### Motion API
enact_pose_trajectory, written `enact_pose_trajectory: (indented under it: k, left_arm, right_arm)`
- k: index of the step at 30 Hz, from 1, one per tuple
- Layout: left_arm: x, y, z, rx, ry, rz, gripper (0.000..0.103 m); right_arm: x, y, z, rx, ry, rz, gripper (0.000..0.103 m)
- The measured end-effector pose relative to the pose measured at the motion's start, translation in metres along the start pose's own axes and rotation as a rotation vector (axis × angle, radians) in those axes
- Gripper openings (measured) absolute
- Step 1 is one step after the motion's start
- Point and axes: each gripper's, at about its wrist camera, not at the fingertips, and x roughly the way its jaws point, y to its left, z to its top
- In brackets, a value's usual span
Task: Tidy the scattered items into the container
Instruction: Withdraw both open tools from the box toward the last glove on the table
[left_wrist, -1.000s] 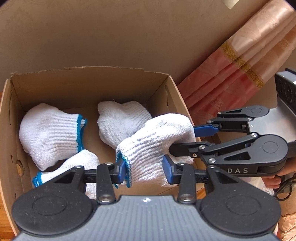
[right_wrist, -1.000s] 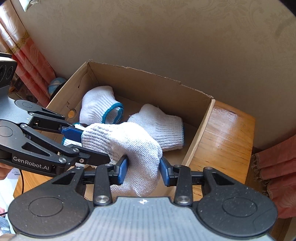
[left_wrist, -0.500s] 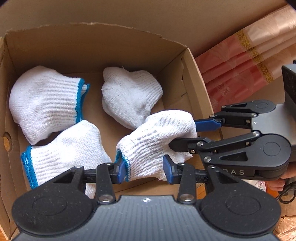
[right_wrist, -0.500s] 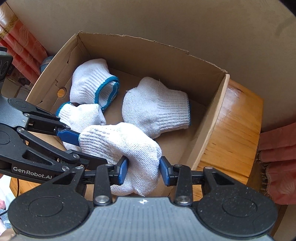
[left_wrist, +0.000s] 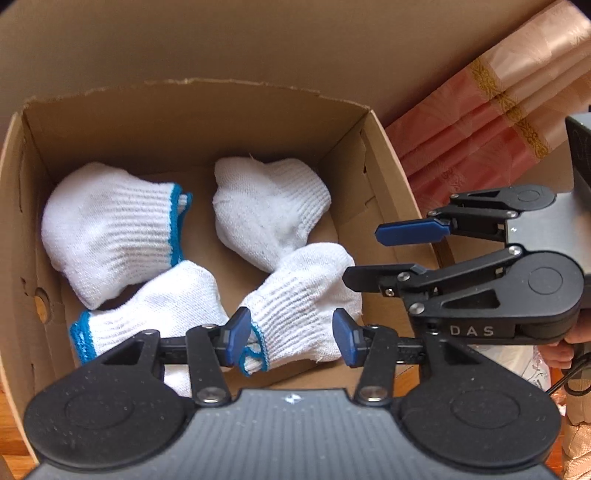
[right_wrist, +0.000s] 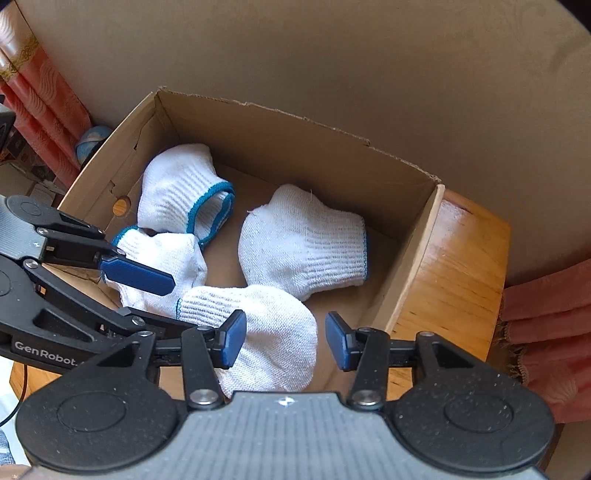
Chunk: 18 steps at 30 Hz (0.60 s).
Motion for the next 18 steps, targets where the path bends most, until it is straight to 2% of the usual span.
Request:
enact_pose_trajectory:
  k: [3, 6, 9, 13, 15, 18]
  left_arm:
    - [-0.010, -0.005, 0.000, 0.065, -0.049, 0.083, 0.057]
    - [-0.018, -0.006, -0.001, 0.112, -0.085, 0.159, 0.057]
    - [-0.021, 0.000, -0.002, 0.096, -0.093, 0.155, 0.057]
    - [-0.022, 0.007, -0.003, 0.078, -0.094, 0.154, 0.057]
    - [-0.024, 0.008, -0.004, 0.076, -0.116, 0.158, 0.057]
    - [-0.031, 0.008, -0.006, 0.089, -0.146, 0.187, 0.057]
  right_arm:
    - [0.007, -0.002, 0.005, 0.020, -0.017, -0.018, 0.048]
    - [0.015, -0.005, 0.011, 0.064, -0.030, 0.020, 0.047]
    - [0.026, -0.006, 0.015, 0.087, -0.019, 0.017, 0.047]
    - [0.032, 0.009, 0.016, 0.015, 0.049, -0.050, 0.049]
    - [0.033, 0.010, 0.019, 0.030, 0.056, -0.059, 0.049]
    - [0.032, 0.012, 0.026, 0.056, 0.021, -0.033, 0.049]
